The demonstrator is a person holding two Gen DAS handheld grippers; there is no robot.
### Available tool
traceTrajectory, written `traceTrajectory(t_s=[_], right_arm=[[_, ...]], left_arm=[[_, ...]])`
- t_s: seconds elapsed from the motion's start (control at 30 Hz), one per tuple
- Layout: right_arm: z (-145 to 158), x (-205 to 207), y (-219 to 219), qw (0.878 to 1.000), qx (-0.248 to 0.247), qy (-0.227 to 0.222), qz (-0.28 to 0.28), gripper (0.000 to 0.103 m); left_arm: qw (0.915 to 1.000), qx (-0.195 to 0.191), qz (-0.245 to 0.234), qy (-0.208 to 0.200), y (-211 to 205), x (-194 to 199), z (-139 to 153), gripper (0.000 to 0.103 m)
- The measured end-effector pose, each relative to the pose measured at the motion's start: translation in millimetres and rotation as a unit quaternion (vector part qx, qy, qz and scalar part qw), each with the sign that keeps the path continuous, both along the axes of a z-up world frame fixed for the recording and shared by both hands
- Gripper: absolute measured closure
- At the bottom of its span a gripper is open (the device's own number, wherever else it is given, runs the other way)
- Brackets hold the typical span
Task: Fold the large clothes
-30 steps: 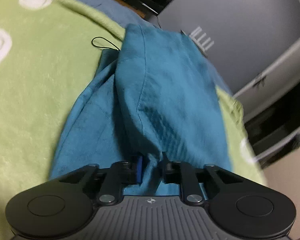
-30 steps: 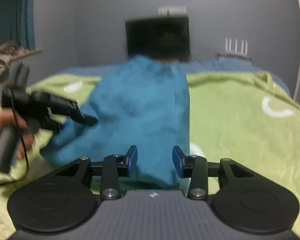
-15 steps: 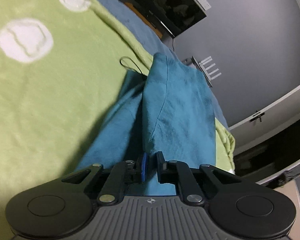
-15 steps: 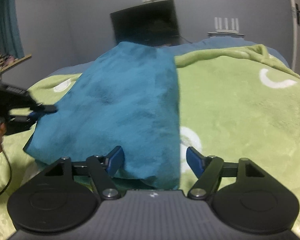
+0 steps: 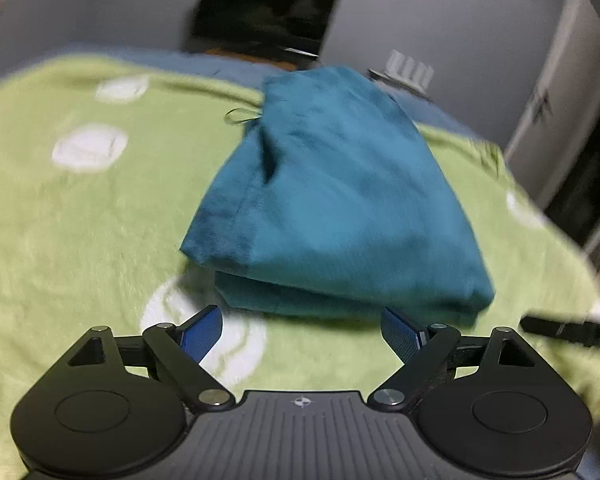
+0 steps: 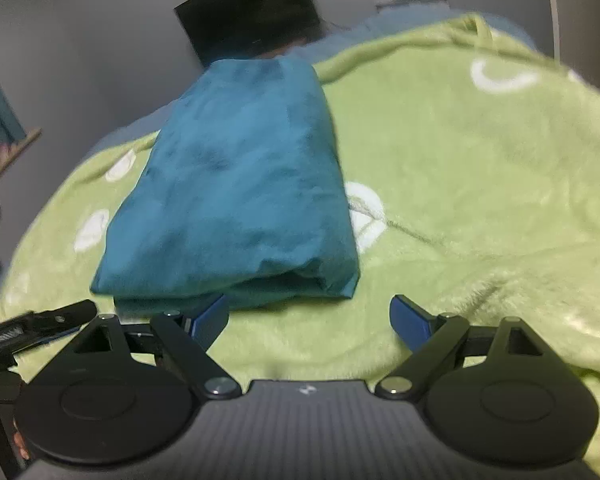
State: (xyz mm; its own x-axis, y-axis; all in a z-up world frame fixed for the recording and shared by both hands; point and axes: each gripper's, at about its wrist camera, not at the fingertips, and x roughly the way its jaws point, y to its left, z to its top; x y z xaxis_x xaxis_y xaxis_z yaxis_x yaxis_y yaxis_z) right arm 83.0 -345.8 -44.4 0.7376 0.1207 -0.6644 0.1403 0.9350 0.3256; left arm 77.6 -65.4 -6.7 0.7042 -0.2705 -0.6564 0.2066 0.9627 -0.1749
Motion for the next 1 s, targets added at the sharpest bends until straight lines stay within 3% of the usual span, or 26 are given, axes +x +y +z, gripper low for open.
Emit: traceTrajectory(t_s=[0.07, 0.2, 0.3, 0.53, 1.0], right_arm=[[7, -9, 19, 0.999, -0.044, -0.01, 0.015, 0.011], [15, -19, 44, 0.993, -0.114, -0.031, 0.032, 0.008], [11, -14, 54, 0.989, -0.141, -0.011, 0.045, 0.008], [13, -22, 69, 0.981, -0.181, -0.031, 0.059, 0.008], [15, -22, 72, 0.979, -0.19, -0.035, 0.06, 0.008]], left_arm=[[0.9989, 0.042, -0.002, -0.02, -12, -10, 0, 0.002], [0.996, 0.085, -0.022, -0.017, -25, -28, -11, 0.001], [0.9942, 0.105, -0.023, -0.006, -30, -30, -17, 0.001], [0.9963, 0.086, -0.004, -0.01, -22, -37, -14, 0.001], [0.9971, 0.073, 0.007, -0.022, -15, -40, -9, 0.001]])
